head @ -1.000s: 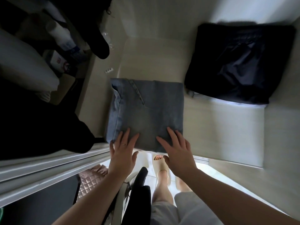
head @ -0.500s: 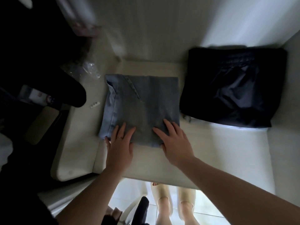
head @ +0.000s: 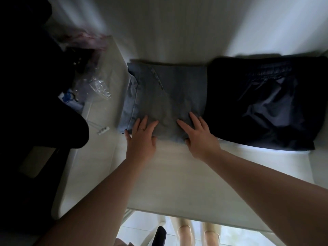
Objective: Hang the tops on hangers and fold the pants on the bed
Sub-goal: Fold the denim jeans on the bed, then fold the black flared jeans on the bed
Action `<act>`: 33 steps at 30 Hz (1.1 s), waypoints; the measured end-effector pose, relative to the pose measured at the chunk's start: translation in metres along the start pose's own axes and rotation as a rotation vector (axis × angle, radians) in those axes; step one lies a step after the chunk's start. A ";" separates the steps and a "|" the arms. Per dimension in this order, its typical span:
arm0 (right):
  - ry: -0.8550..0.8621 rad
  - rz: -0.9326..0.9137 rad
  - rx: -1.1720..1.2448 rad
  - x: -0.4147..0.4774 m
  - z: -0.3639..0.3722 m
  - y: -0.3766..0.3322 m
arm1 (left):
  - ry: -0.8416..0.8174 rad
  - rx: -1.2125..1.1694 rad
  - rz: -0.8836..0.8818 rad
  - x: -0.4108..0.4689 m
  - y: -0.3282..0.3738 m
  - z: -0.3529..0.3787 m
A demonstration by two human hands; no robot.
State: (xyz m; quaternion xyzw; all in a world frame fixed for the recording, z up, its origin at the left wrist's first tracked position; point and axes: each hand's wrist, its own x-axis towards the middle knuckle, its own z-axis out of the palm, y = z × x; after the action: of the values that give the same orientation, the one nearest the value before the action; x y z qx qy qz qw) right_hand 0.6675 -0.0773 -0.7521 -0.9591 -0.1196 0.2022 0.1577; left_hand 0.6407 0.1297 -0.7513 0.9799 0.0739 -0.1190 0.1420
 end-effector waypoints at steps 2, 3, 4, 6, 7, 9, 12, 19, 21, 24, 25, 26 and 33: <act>-0.011 0.013 -0.016 -0.009 0.001 -0.001 | -0.009 0.018 -0.006 -0.015 0.004 0.002; -0.018 0.021 -0.023 -0.016 0.001 -0.002 | -0.018 0.014 -0.011 -0.024 0.007 0.004; -0.028 0.027 -0.025 -0.025 0.002 -0.004 | -0.027 0.003 -0.015 -0.036 0.010 0.006; -0.072 0.042 -0.006 -0.044 0.005 -0.005 | -0.057 -0.009 -0.019 -0.061 0.016 0.010; -0.111 0.057 0.003 -0.056 0.007 -0.005 | -0.090 -0.004 -0.022 -0.075 0.019 0.012; -0.204 0.087 0.008 -0.083 0.011 -0.003 | -0.181 0.010 -0.045 -0.105 0.024 0.017; -0.253 0.125 0.015 -0.127 0.014 -0.001 | -0.299 0.003 -0.062 -0.153 0.035 0.019; -0.216 0.166 0.013 -0.228 0.005 0.000 | -0.440 0.072 0.037 -0.223 0.055 0.000; -0.201 0.159 0.008 -0.249 -0.003 0.001 | -0.448 0.081 0.067 -0.232 0.060 -0.018; -0.154 0.109 -0.022 -0.276 -0.017 0.002 | -0.397 0.098 0.090 -0.248 0.069 -0.049; -0.138 0.089 -0.027 -0.284 -0.021 0.002 | -0.376 0.096 0.086 -0.256 0.073 -0.059; -0.116 0.066 -0.025 -0.292 -0.026 0.003 | -0.346 0.097 0.078 -0.266 0.079 -0.068; -0.017 -0.164 0.057 -0.360 -0.047 0.013 | -0.076 -0.017 -0.029 -0.369 0.127 -0.074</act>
State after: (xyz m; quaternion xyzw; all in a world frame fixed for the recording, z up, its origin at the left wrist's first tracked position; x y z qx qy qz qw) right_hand 0.3696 -0.2069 -0.5905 -0.9395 -0.1932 0.2001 0.1998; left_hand 0.3250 -0.0099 -0.5553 0.9722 0.0839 -0.1576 0.1514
